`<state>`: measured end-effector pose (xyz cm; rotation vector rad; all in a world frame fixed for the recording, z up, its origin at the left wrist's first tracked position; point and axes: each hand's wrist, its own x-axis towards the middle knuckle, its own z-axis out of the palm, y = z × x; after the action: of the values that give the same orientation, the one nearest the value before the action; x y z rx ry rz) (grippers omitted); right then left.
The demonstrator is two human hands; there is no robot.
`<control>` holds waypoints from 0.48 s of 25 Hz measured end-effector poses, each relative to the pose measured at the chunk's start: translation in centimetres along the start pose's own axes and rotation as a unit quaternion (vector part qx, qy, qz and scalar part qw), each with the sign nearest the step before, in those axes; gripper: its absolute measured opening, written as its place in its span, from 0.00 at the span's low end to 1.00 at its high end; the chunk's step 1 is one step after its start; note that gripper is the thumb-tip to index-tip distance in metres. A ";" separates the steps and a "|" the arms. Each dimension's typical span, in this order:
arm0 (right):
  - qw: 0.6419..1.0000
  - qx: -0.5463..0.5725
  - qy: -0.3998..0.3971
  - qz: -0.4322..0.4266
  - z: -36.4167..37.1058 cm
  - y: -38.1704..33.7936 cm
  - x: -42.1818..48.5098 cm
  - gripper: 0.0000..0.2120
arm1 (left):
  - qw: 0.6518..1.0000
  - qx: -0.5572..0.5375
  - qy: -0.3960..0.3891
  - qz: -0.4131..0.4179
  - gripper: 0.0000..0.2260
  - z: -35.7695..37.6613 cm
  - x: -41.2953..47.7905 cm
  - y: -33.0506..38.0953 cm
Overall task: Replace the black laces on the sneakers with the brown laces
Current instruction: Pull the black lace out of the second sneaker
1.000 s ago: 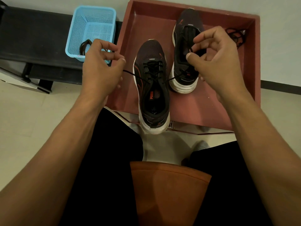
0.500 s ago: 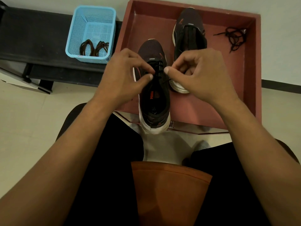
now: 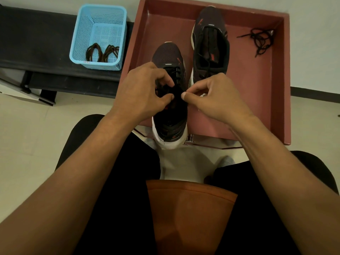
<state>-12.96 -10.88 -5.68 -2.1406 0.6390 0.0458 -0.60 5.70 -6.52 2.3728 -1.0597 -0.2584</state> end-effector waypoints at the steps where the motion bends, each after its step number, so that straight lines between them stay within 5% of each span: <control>1: 0.998 0.048 -0.015 0.036 -0.1 0.0 0.0 0.05 | 1.000 0.006 0.002 0.000 0.11 0.1 0.0 0.1; 4: 0.987 0.114 -0.025 0.112 -0.3 -0.2 -0.1 0.04 | 1.000 0.011 0.013 0.001 0.10 0.3 0.1 0.3; 12: 0.986 0.111 -0.027 0.119 -0.2 -0.4 0.0 0.05 | 0.998 0.050 0.026 0.022 0.08 0.1 0.1 1.3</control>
<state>-12.77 -10.86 -5.26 -1.8358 0.8248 0.1550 -1.44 4.87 -5.87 2.4274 -1.1223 -0.1311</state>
